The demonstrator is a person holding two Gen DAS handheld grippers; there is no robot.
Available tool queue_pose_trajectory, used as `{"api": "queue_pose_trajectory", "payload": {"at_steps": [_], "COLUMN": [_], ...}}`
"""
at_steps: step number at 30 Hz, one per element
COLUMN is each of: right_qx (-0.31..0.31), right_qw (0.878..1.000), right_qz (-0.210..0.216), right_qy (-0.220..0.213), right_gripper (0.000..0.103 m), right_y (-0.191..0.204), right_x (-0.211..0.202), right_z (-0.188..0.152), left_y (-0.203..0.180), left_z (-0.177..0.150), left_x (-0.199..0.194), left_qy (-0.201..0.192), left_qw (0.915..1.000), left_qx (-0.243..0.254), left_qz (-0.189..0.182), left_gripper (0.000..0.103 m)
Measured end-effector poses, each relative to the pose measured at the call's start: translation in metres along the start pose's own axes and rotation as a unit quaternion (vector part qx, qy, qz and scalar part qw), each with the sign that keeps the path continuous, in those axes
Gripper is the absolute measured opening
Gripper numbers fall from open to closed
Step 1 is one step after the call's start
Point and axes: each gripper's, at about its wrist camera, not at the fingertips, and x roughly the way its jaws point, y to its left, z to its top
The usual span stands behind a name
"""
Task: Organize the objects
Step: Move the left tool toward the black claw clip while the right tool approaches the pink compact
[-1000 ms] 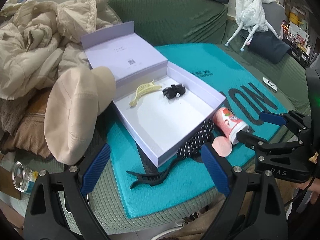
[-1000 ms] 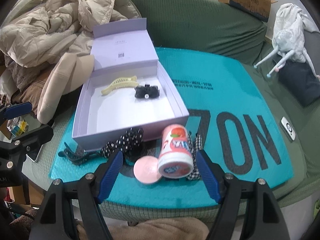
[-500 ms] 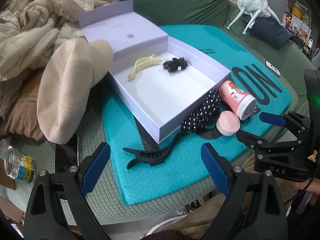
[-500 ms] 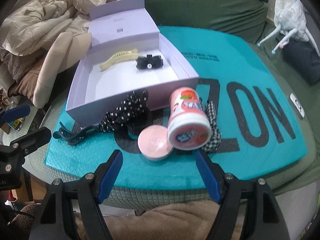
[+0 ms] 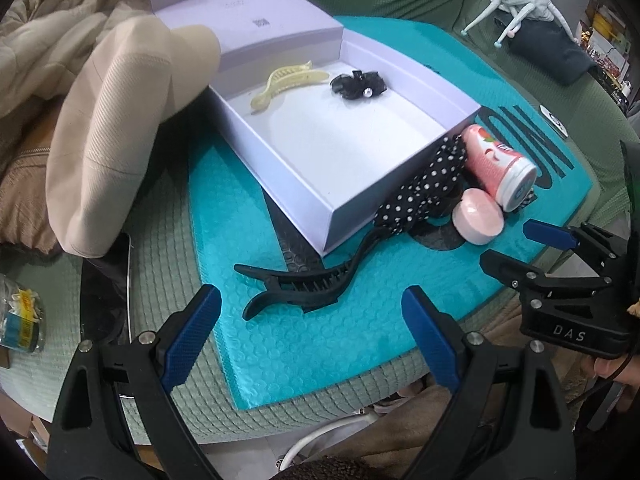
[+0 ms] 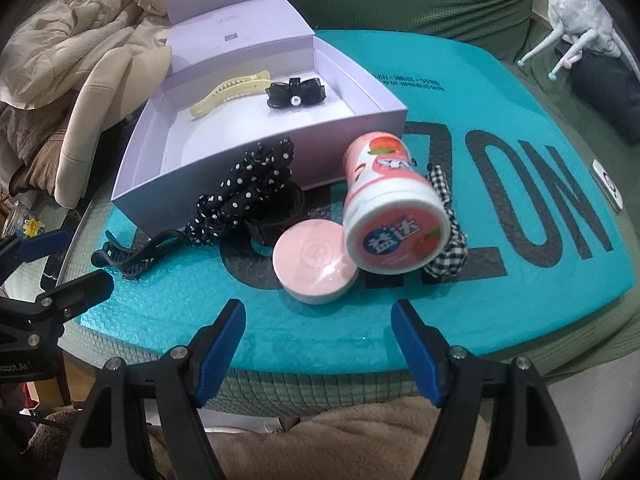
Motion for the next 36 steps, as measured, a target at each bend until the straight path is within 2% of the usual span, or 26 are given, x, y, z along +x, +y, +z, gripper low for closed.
{"api": "queue_pose_trajectory", "payload": {"at_steps": [17,23,36], "right_qx": [0.005,-0.003,-0.005], "right_qw": [1.000,1.000,0.998], "right_qz": [0.003,-0.007,-0.029], "right_qy": [-0.009,-0.017,-0.048], "right_gripper": [0.076,0.076,0.076], "right_y": [0.002,0.007,0.011], "right_x": [0.020,0.026,0.031], "right_z": [0.010,0.013,0.012], "left_y": [0.009,0.011,0.007], "left_z": [0.006,0.008,0.009], "left_x": [0.033,0.044,0.051], "left_qy": [0.018,0.025,0.001], "left_qw": [0.9992,0.9991,0.9997], "left_qx": [-0.005,-0.007,0.019], "left_qz": [-0.035,-0.033,-0.013], "left_gripper": [0.091,0.091,0.092]}}
